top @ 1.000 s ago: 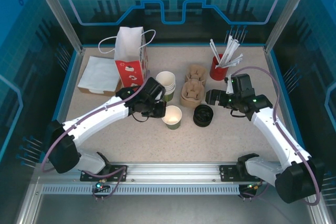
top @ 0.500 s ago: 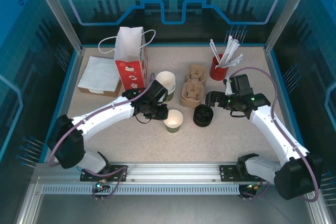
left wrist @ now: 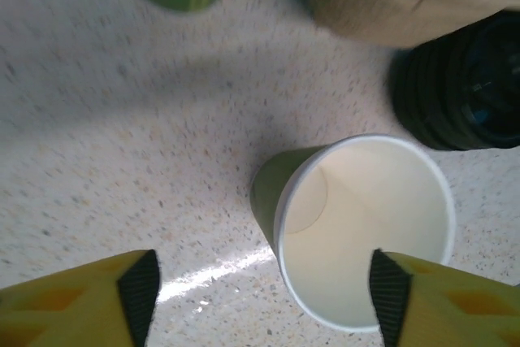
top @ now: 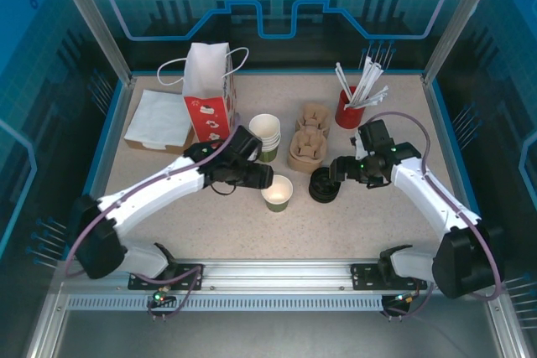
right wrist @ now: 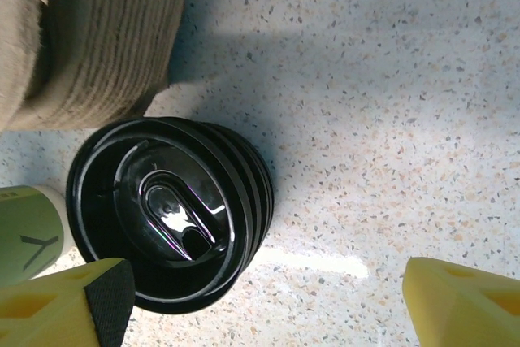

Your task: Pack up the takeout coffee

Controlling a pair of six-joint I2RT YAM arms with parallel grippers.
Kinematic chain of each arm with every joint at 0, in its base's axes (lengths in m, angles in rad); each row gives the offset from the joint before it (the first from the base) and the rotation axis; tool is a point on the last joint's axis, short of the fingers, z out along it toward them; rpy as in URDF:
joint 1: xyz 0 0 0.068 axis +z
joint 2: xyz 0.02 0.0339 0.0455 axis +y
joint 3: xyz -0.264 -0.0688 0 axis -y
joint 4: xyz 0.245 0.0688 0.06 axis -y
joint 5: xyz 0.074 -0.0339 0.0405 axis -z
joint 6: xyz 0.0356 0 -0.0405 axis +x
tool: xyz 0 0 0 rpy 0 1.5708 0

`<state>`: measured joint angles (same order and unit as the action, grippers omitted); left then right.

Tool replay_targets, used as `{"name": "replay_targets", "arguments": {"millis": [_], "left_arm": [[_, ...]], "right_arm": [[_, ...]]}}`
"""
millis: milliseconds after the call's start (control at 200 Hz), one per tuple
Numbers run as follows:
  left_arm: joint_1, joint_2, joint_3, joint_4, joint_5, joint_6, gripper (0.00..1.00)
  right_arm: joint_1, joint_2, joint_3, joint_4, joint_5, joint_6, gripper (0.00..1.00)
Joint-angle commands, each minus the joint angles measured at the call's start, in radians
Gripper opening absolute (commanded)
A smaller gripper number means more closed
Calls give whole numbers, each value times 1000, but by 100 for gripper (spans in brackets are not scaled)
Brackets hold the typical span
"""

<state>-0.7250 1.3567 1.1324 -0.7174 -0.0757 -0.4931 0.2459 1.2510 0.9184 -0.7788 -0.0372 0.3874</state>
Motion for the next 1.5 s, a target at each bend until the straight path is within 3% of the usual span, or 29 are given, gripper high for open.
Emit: {"name": "replay_targets", "arguments": {"millis": [0,200,285,430,575,890,1491], "left_arm": [[-7,-119,36,21,-125,56,77],[-6,-271,-6,81,-235,152,91],[-4,-342,-51,131,-252,192,98],[-5,-467,-156,237,-239,222,99],[-5,-551,-227,291,-244,214,99],[-4,-564,-224,242,-259,198,99],[-5,-550,-217,237,-259,192,99]], "right_arm": [[-5,12,27,-40,-21,-16,87],[2,39,32,-35,-25,-16,86],[5,56,37,-25,-39,-17,80],[16,93,55,-12,-42,-6,78],[28,153,88,-15,-43,3,69],[80,301,184,-74,37,-13,46],[119,356,208,-81,75,-4,29]]}}
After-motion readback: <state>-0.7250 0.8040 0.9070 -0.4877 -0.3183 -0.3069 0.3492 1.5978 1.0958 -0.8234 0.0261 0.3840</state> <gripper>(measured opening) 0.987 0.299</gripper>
